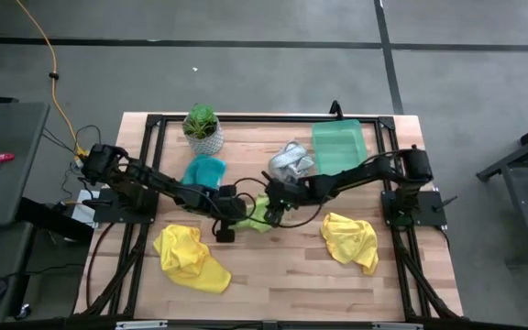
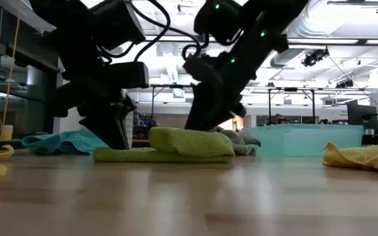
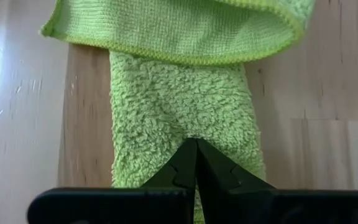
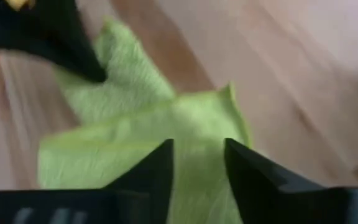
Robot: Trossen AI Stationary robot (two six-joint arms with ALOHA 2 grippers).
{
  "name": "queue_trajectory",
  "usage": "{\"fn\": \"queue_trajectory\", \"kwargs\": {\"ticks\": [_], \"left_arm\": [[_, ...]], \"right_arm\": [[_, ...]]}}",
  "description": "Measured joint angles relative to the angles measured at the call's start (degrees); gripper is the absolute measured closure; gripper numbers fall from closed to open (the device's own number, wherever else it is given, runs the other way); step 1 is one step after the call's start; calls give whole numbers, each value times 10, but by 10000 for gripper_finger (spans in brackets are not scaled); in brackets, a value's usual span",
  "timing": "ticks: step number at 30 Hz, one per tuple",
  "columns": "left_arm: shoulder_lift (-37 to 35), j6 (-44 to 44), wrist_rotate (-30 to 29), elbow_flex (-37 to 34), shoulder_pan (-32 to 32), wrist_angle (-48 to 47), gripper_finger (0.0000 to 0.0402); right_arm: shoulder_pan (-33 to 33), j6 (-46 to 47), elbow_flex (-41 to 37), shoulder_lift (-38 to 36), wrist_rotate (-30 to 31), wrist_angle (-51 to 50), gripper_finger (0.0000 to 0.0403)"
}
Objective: Fold microfiber towels
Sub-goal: Fold the green microfiber cloth
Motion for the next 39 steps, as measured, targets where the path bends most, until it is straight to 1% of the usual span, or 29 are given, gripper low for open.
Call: {"fn": "queue_trajectory", "kwargs": {"ticks": [4,5,9,11,15,19,22,25,27,28,30,32,34,36,39], "left_arm": [[0,0,-1,0,2,2,401],[0,1,-3,0,2,2,401],[-1,5,-7,1,2,1,401],[-1,5,-7,1,3,1,401],[-2,5,-7,1,9,-6,401],[-2,8,-7,2,14,-14,401],[-2,16,-5,2,17,-16,401],[-2,20,-4,2,18,-17,401],[-2,21,-4,2,18,-18,401],[-2,21,-4,2,18,-19,401],[-2,21,-4,2,18,-19,401],[-2,20,-4,2,18,-17,401],[-2,20,-4,2,18,-14,401],[-2,20,-4,2,18,-10,401],[-2,20,-1,2,18,-7,401]], "right_arm": [[-15,-5,0,5,-15,26,378],[-19,-6,0,5,-21,23,390],[-26,-15,0,5,-44,-1,382],[-27,-25,0,5,-55,-23,394],[-25,-39,0,0,-44,-96,397],[-24,-56,-1,-33,-38,-146,401],[-22,-69,-5,-55,-21,-210,402],[-21,-72,-34,-85,-23,-230,403],[-21,-52,-64,-115,-28,-232,403],[-21,-44,-80,-136,-29,-224,403],[-21,-27,-111,-187,-29,-163,403],[-23,0,-150,-235,-44,-69,403],[-29,33,-191,-263,-63,35,403],[-30,70,-224,-269,-71,111,403],[-28,114,-250,-237,-68,167,403]]}}
